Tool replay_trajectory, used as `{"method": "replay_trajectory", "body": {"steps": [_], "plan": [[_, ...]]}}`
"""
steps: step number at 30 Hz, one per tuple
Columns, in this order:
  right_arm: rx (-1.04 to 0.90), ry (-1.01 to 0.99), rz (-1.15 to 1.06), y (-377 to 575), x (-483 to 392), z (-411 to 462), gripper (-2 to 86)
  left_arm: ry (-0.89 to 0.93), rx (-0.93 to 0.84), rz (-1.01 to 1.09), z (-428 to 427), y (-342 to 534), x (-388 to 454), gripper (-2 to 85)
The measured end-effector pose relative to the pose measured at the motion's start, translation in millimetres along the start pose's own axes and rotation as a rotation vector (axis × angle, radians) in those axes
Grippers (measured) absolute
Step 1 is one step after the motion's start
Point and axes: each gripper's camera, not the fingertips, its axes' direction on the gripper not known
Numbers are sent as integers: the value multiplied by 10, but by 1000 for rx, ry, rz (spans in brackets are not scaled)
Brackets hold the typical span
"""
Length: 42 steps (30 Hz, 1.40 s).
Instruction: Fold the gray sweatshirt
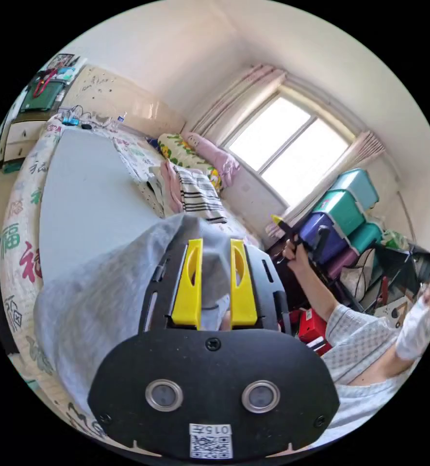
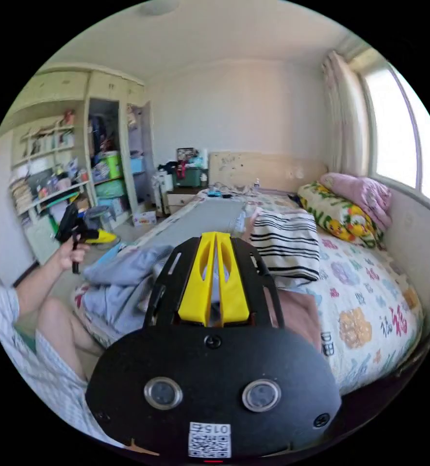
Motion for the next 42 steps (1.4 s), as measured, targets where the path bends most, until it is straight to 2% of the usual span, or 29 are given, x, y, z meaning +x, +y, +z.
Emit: {"method": "replay_trajectory", "body": {"steps": [2, 6, 8, 12, 18, 21, 22, 25, 29, 33, 37, 42], "plan": [[-99, -160, -222, 135, -691, 270, 9, -35, 59, 75, -301, 258, -68, 88], [-241, -340, -397, 392, -1825, 981, 72, -58, 29, 172, -561, 615, -88, 104], [-360, -463, -472, 622, -2539, 1513, 100, -80, -40, 203, -634, 727, -21, 104], [-431, -469, -542, 921, -3291, 1975, 118, -111, -106, 304, -648, 777, 146, 99], [-517, -236, -758, 1205, -3827, 2258, 80, -300, -408, 374, -252, 1038, 289, 103], [-484, -277, -681, 1046, -3670, 2092, 41, -353, -471, 389, -117, 1102, 339, 107], [-446, -342, -582, 900, -3439, 1936, 38, -339, -485, 396, -96, 1108, 358, 107], [-272, -465, -313, 498, -2626, 1414, 33, -367, -418, 435, -123, 1080, 462, 107], [-80, -415, -94, 262, -1658, 993, 33, -356, -257, 479, -138, 910, 688, 108], [-6, -348, 92, 359, -1049, 1156, 35, -389, -213, 516, 111, 715, 855, 113], [-80, -301, 207, 567, -645, 1724, 38, -458, -256, 475, 480, 455, 867, 112], [-105, -284, 187, 941, -407, 2099, 38, -182, -191, 563, 506, 319, 1319, 93]]}}
